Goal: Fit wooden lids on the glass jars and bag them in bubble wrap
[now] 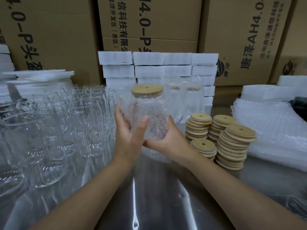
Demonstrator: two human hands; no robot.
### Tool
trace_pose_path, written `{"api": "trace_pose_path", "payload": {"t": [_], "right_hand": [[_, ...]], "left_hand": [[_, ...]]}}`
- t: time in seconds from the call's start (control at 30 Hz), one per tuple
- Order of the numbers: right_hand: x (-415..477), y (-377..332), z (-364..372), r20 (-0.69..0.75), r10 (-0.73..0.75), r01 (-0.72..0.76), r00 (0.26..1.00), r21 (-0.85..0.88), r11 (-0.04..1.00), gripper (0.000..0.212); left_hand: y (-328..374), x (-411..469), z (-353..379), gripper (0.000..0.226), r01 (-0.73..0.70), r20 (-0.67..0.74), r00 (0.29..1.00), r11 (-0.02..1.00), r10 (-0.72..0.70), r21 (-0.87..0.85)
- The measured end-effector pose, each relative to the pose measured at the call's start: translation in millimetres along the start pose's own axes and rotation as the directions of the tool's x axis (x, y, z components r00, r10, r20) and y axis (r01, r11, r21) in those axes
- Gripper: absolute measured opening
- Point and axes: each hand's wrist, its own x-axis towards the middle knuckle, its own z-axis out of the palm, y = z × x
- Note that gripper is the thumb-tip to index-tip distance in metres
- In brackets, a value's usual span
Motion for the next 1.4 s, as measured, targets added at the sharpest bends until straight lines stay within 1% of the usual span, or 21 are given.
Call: {"api": "trace_pose_path", "payload": {"t": [0.07, 0.17, 0.27, 0.33, 0.4, 0.47, 0.53, 0.6, 0.73, 0.9, 1.03, 1.23, 1.3, 1.4], "right_hand": [[3.6, -0.2, -1.8, -0.038, -0.018, 0.021, 0.999, 0.083, 0.996, 0.087], [8.2, -3.2, -6.5, -0.077, -0.003, 0.018, 0.997, 0.198, 0.980, 0.087], [8.9, -8.6, -11.5, -0.145, 0.014, 0.022, 0.989, 0.243, 0.970, 0.079], [8.6, -10.7, -14.6, -0.163, 0.018, 0.026, 0.986, 0.265, 0.964, 0.076], [7.9, -13.4, -16.9, -0.173, 0.026, 0.025, 0.985, 0.287, 0.958, 0.071], [7.5, -14.4, -18.0, -0.176, 0.033, 0.022, 0.984, 0.302, 0.953, 0.070], [6.7, -14.0, -17.7, -0.186, 0.035, 0.016, 0.982, 0.267, 0.964, 0.072], [5.1, -13.8, -16.0, -0.192, 0.035, 0.004, 0.981, 0.197, 0.980, 0.082], [4.0, -13.0, -13.0, -0.195, 0.038, -0.020, 0.980, 0.094, 0.995, 0.100], [5.5, -11.4, -14.0, -0.187, 0.042, -0.028, 0.981, 0.079, 0.997, 0.115], [5.8, -10.2, -13.7, -0.193, 0.034, -0.022, 0.981, 0.064, 0.998, 0.107], [6.1, -8.3, -12.4, -0.192, 0.016, -0.009, 0.981, 0.036, 0.999, 0.115], [5.9, -8.3, -12.4, -0.188, 0.008, 0.000, 0.982, 0.046, 0.999, 0.116], [5.3, -6.5, -14.2, -0.193, -0.017, 0.028, 0.981, 0.056, 0.998, 0.105]], "left_hand": [[-1.4, -0.2, -0.1, 0.093, 0.023, 0.023, 0.999, 0.999, -0.024, 0.034], [-5.8, -1.2, -0.3, 0.075, 0.037, 0.075, 0.996, 0.995, -0.044, 0.090], [-9.6, -2.3, 0.2, 0.058, 0.081, 0.133, 0.987, 0.993, -0.092, 0.088], [-10.2, -3.4, 0.8, 0.062, 0.088, 0.176, 0.979, 0.991, -0.105, 0.099], [-11.4, -5.3, 1.9, 0.079, 0.077, 0.215, 0.971, 0.989, -0.103, 0.127], [-14.2, -6.8, 2.2, 0.085, 0.084, 0.236, 0.965, 0.986, -0.116, 0.142], [-17.9, -7.7, 2.7, 0.091, 0.092, 0.249, 0.959, 0.981, -0.133, 0.169], [-20.7, -8.4, 2.6, 0.098, 0.085, 0.253, 0.958, 0.975, -0.137, 0.205], [-22.7, -8.7, 1.9, 0.093, 0.079, 0.224, 0.965, 0.967, -0.135, 0.244], [-21.8, -8.5, 2.6, 0.084, 0.071, 0.193, 0.973, 0.962, -0.125, 0.264], [-21.6, -8.9, 1.4, 0.088, 0.080, 0.202, 0.969, 0.956, -0.140, 0.281], [-20.8, -9.1, 0.5, 0.098, 0.113, 0.196, 0.965, 0.947, -0.177, 0.301], [-19.9, -9.5, 0.6, 0.095, 0.121, 0.192, 0.964, 0.945, -0.185, 0.303], [-18.9, -9.8, 0.7, 0.094, 0.138, 0.190, 0.960, 0.940, -0.204, 0.312]]}}
